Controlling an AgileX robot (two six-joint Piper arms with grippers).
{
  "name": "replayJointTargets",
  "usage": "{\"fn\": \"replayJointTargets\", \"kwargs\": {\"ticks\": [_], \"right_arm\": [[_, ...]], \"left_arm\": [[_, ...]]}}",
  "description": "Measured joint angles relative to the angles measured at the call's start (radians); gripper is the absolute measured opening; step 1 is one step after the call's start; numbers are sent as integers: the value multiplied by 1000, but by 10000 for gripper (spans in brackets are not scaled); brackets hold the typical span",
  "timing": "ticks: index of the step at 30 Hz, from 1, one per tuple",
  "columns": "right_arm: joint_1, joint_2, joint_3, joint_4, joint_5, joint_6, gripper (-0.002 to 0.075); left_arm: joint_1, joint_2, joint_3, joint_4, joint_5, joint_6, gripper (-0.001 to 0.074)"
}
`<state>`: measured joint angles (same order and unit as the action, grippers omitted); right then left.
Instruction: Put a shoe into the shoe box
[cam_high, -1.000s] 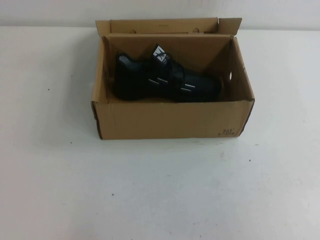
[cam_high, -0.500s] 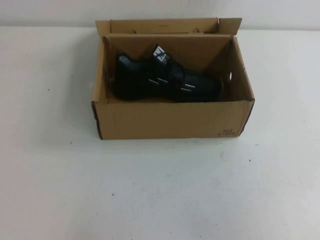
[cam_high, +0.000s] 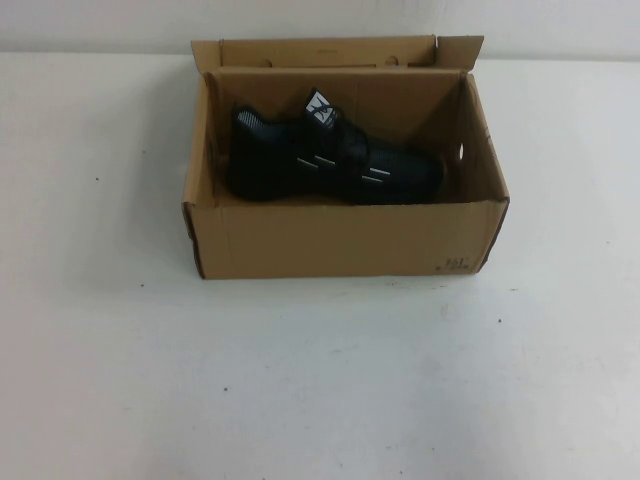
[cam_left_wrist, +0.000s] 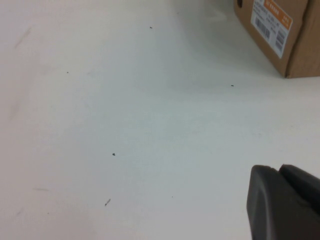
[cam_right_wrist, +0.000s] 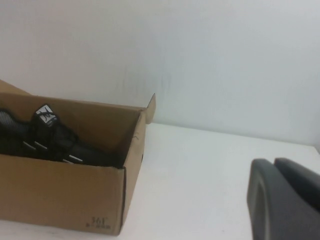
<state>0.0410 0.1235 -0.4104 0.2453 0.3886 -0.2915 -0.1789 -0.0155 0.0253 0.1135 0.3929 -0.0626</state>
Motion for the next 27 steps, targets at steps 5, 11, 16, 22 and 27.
{"fn": "replayJointTargets", "kwargs": {"ticks": [5,11,16,22,27], "right_arm": [[-2,0,0,25,0,0,-17],[-2,0,31,53,-2,0,-17],[-2,0,128,-43,-20,129,-17],[-2,-39,305,-173,-165,308,-17],[-2,-73,431,-196,-248,328,-17]], "left_arm": [[0,0,0,0,0,0,-1],[0,0,0,-2,0,0,-1],[0,0,0,-2,0,0,-1],[0,0,0,-2,0,0,-1],[0,0,0,-2,0,0,-1]]}}
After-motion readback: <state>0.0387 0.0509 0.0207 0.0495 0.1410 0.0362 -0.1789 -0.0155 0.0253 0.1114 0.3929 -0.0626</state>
